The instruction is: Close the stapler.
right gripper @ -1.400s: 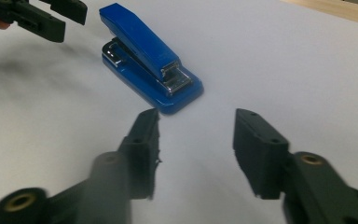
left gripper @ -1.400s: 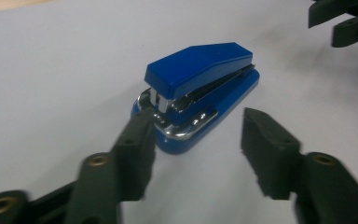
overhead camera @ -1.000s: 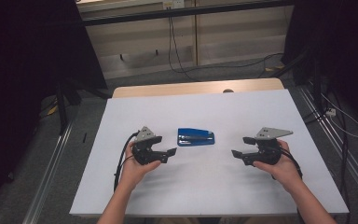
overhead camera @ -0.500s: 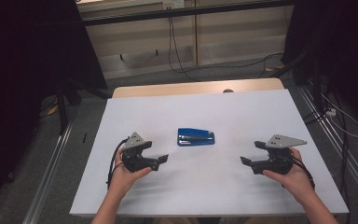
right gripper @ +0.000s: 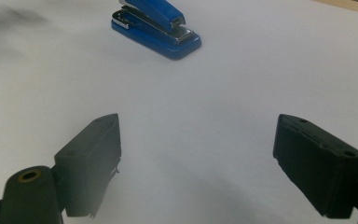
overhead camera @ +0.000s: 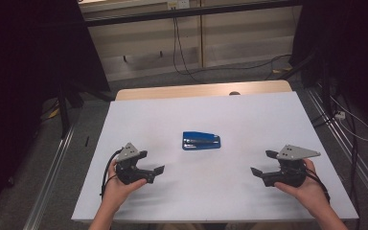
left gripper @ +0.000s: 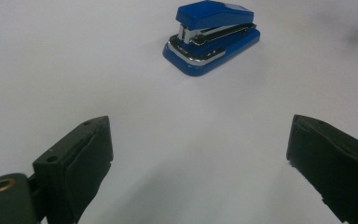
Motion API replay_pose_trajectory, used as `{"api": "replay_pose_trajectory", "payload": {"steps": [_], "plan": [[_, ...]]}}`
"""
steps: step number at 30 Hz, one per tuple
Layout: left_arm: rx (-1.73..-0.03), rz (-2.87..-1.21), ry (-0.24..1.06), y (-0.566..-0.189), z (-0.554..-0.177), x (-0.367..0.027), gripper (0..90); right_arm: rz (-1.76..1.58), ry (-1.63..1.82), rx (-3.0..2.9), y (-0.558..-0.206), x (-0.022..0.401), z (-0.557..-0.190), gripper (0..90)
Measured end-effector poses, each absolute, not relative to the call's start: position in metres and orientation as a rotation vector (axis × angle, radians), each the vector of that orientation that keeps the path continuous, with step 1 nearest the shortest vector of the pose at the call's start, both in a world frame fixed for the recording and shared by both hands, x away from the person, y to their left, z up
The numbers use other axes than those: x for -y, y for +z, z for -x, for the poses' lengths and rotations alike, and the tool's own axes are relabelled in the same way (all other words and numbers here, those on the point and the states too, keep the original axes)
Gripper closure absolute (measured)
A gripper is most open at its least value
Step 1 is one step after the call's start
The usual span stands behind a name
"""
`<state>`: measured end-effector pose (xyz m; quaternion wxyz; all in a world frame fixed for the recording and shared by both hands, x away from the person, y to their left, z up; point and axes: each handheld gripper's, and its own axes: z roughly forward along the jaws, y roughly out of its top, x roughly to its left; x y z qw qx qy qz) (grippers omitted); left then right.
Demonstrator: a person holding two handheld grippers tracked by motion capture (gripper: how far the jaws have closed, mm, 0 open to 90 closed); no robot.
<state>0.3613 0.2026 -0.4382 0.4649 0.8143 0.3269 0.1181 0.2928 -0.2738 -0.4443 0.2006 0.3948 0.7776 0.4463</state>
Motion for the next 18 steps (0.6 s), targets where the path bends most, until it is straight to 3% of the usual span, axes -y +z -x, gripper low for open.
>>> {"api": "replay_pose_trajectory", "payload": {"steps": [18], "plan": [[-0.825,-1.975,0.295,-0.441,-0.348,-0.227,6.3,-1.072,1.24,-2.191,-0.446,0.275,-0.278,13.9]]}}
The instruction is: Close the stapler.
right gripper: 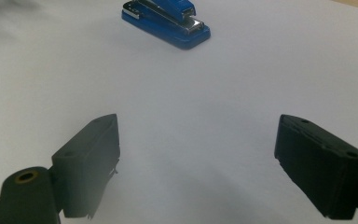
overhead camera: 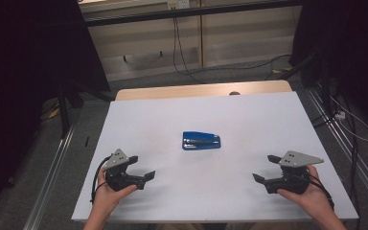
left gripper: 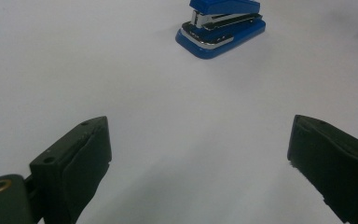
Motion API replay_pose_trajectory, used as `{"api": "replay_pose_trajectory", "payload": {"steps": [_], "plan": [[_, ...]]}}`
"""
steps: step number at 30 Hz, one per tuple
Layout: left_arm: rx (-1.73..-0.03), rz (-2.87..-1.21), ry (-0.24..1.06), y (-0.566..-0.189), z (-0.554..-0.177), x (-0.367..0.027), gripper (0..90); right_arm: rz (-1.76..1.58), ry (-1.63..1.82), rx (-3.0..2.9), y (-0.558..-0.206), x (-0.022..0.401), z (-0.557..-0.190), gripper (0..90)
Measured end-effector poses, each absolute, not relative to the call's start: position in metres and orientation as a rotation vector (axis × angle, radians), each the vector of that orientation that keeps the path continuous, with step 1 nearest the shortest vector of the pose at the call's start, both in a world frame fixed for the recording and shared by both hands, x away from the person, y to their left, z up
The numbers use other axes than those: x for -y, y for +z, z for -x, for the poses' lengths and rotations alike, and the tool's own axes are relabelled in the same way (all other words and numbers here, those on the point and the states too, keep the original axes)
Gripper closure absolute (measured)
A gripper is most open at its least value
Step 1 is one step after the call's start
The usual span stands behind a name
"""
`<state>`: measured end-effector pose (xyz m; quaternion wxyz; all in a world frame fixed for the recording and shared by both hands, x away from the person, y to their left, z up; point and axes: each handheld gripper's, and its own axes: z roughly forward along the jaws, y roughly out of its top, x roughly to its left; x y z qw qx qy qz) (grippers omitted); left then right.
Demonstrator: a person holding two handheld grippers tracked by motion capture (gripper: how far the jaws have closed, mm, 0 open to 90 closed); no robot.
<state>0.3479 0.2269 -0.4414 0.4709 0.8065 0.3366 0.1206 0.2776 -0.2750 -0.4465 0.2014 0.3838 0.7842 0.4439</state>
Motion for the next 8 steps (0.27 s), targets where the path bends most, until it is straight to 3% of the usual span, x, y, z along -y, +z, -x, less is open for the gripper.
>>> {"api": "replay_pose_trajectory", "payload": {"steps": [8], "plan": [[-0.822,-1.979,0.3,-0.4416,-0.3484,-0.2269,6.3,-1.079,1.256,-2.187,-0.4492,0.2788,-0.2789,13.4]]}}
